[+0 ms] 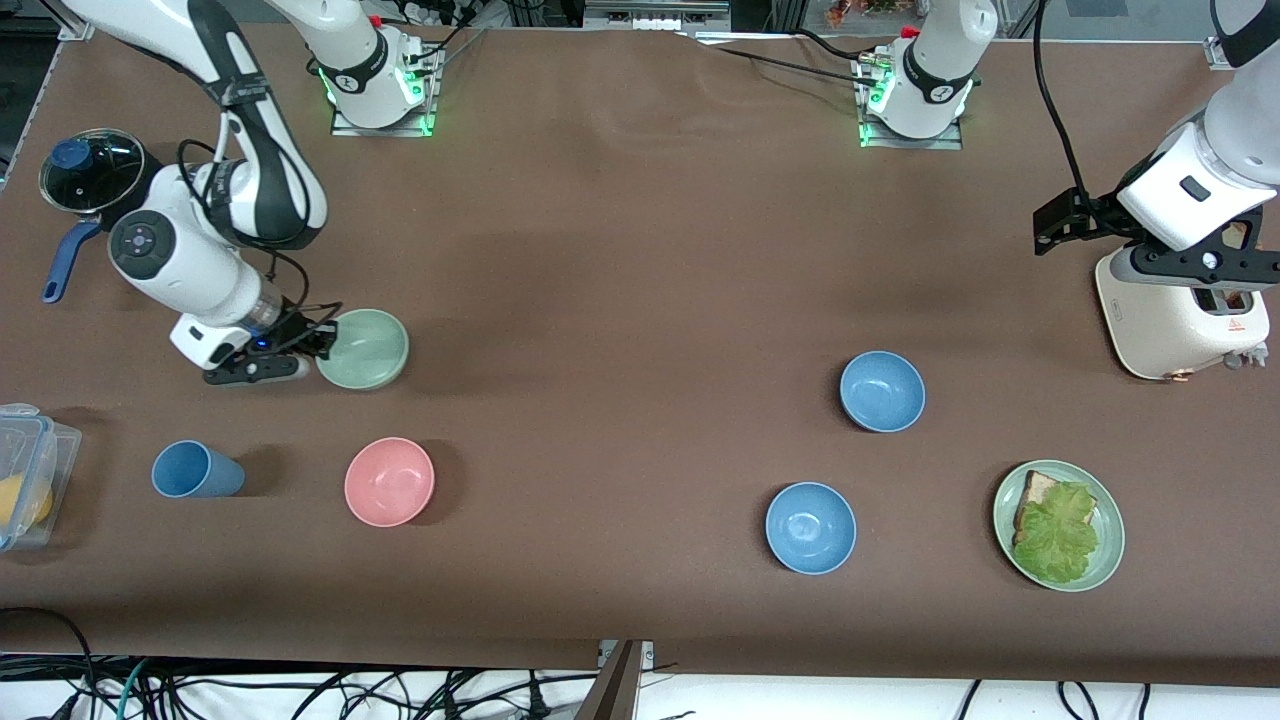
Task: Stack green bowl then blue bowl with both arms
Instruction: 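Close the right gripper on the green bowl's rim, then slide the green bowl to the table's middle and open the right gripper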
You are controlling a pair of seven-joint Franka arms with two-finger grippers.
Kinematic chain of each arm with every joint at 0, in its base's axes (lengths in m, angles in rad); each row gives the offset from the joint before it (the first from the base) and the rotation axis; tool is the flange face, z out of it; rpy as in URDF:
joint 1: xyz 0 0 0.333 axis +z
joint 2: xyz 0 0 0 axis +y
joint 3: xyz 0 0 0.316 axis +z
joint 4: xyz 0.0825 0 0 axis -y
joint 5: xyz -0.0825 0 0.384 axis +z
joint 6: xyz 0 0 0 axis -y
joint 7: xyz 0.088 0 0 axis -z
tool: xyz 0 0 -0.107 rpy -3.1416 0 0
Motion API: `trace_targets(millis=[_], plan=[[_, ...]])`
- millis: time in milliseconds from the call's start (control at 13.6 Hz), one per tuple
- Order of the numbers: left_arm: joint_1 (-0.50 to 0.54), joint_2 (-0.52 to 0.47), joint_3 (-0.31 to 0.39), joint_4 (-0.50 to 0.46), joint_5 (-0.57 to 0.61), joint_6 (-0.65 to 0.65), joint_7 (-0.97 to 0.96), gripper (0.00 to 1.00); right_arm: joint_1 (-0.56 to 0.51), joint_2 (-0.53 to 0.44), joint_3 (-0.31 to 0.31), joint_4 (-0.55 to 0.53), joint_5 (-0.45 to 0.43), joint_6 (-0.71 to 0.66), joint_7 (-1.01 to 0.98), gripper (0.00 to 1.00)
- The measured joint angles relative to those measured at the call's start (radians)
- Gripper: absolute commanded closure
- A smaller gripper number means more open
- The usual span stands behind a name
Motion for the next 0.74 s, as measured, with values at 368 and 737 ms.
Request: trace_targets(millis=[368, 737], plan=[[0.0, 0.0, 0.0, 0.0, 0.0, 0.0, 0.0, 0.0, 0.209, 0.122, 0.086, 0.187, 0.044, -0.011, 0.375, 1.0], [0.0, 0.0, 0.0, 0.0, 0.0, 0.0, 0.0, 0.0, 0.453, 0.342, 0.089, 0.429, 0.044, -0.01, 0.723, 1.0]])
